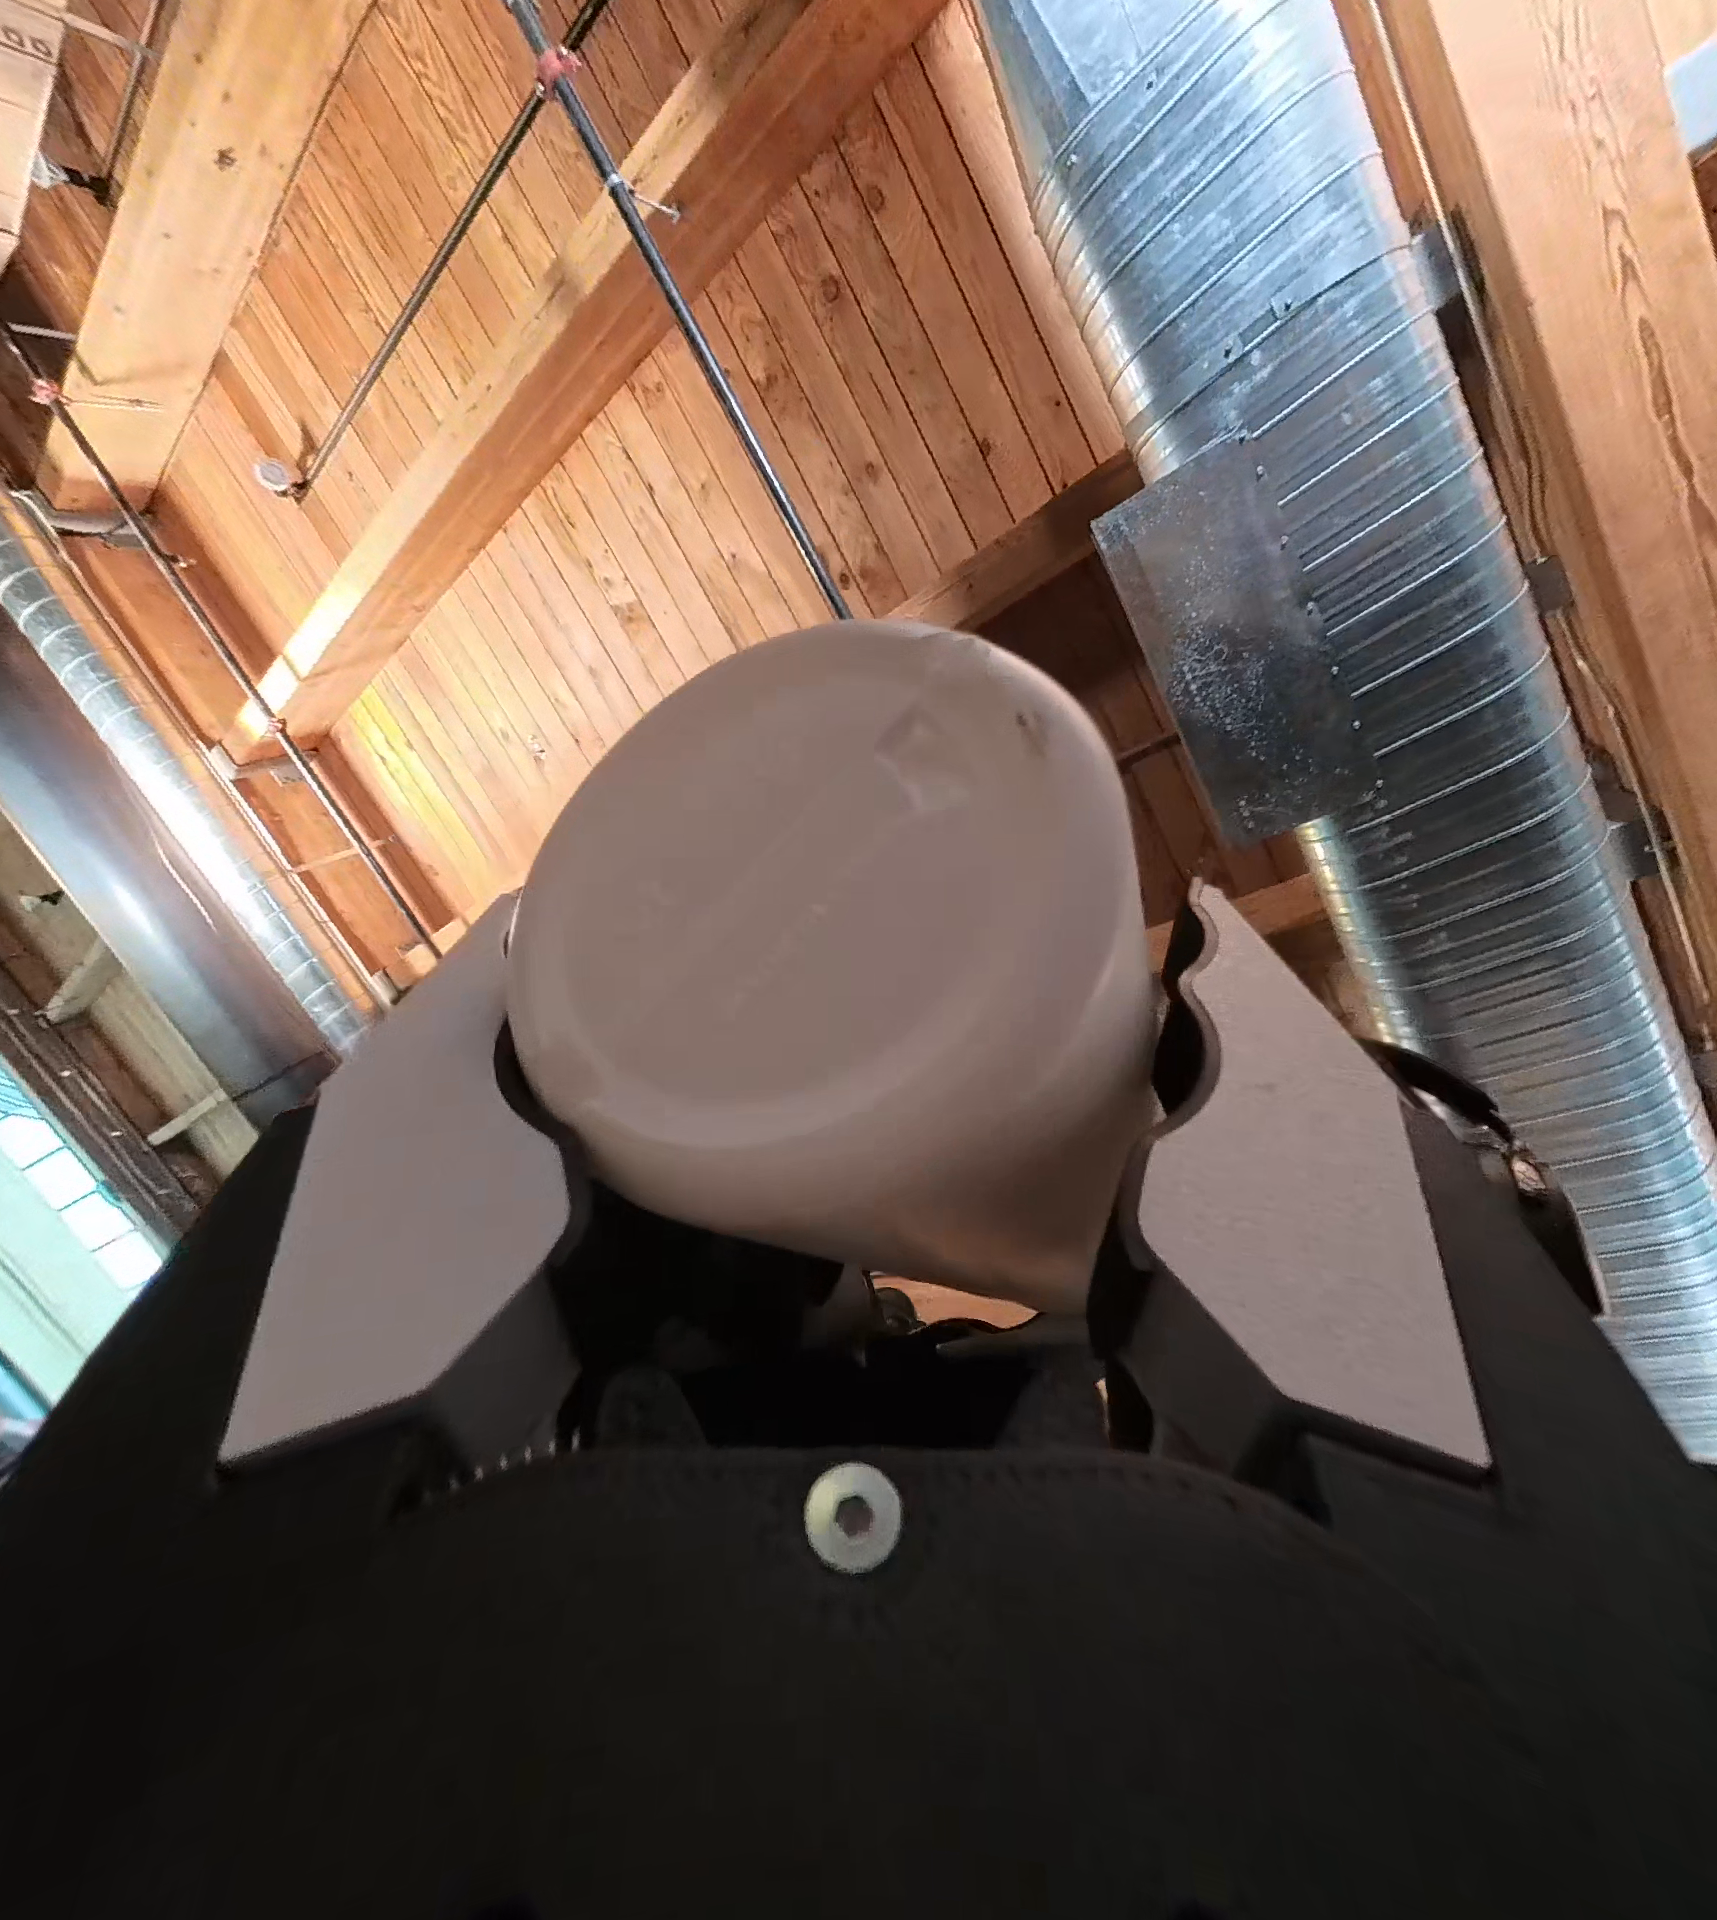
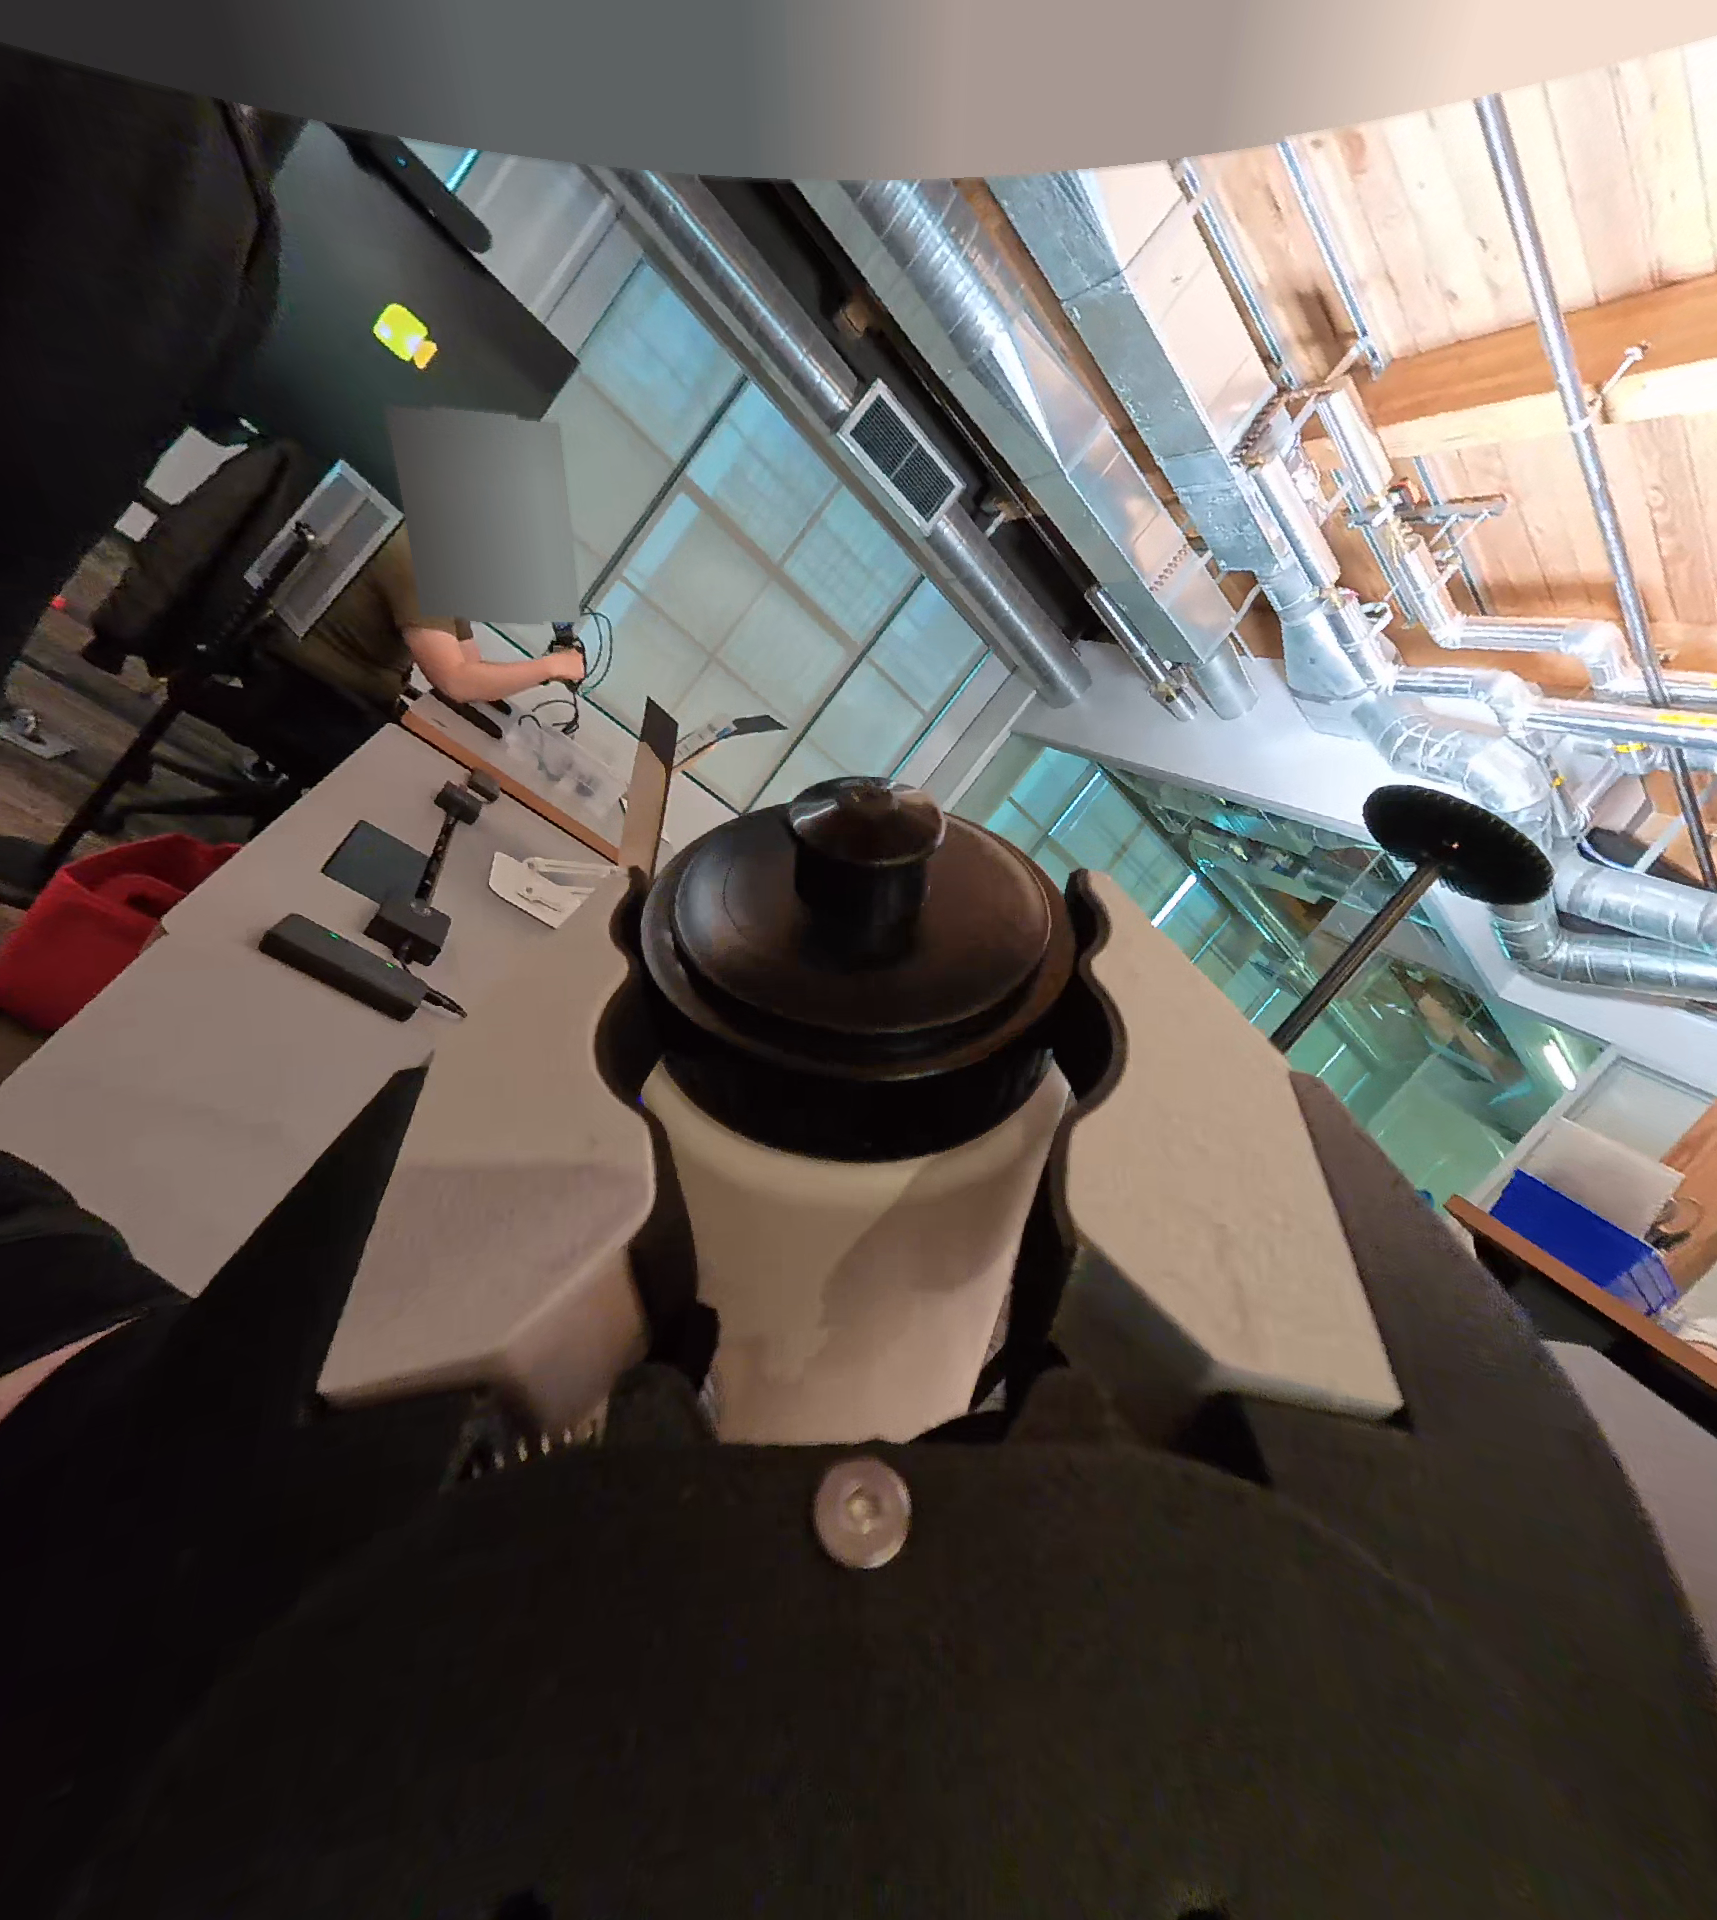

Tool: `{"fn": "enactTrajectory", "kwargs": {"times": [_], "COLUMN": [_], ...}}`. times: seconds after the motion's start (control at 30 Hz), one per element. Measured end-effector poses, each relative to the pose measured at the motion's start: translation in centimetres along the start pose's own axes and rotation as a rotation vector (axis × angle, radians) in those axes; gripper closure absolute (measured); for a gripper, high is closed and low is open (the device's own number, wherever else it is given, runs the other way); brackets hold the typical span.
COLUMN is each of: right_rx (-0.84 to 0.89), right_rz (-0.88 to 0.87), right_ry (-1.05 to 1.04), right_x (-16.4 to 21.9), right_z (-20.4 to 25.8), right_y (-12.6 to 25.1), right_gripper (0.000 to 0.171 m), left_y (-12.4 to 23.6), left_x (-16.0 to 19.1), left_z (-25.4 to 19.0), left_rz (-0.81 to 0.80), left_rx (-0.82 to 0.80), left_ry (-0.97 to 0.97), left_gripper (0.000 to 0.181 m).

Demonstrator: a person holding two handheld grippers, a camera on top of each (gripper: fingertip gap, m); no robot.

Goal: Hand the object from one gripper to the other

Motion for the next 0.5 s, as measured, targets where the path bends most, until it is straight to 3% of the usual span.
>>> {"fn": "enactTrajectory", "kwargs": {"times": [0.03,0.2,0.3,0.5], "right_rx": [0.008,0.053,0.073,0.1], "right_rz": [-0.006,0.035,0.081,0.158], "right_ry": [-0.015,-0.052,-0.096,-0.186], "right_x": [0.2,1.4,2.7,4.9], "right_z": [-0.1,-0.5,-0.5,-0.5], "right_y": [0.1,0.4,0.8,1.9], "right_gripper": [0.095,0.093,0.08,0.085], "left_y": [0.0,-0.3,-0.5,-0.3], "left_x": [-0.3,-2.9,-4.6,-7.7], "left_z": [-0.1,-1.1,-1.9,-2.8], "left_rz": [0.004,0.026,0.072,0.103], "left_rx": [-0.01,-0.044,-0.068,-0.136], "left_ry": [-0.017,-0.138,-0.237,-0.384], "left_gripper": [0.067,0.07,0.071,0.076]}}
Point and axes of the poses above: each gripper's, where its closed fingertips meet, y back along the fingers, x out of its underside, z = x × y across the jaws, the point moved 8 cm from there along y, back along the fingers, and after that the axes turned 12 degrees about -y, right-handed, at the moved point
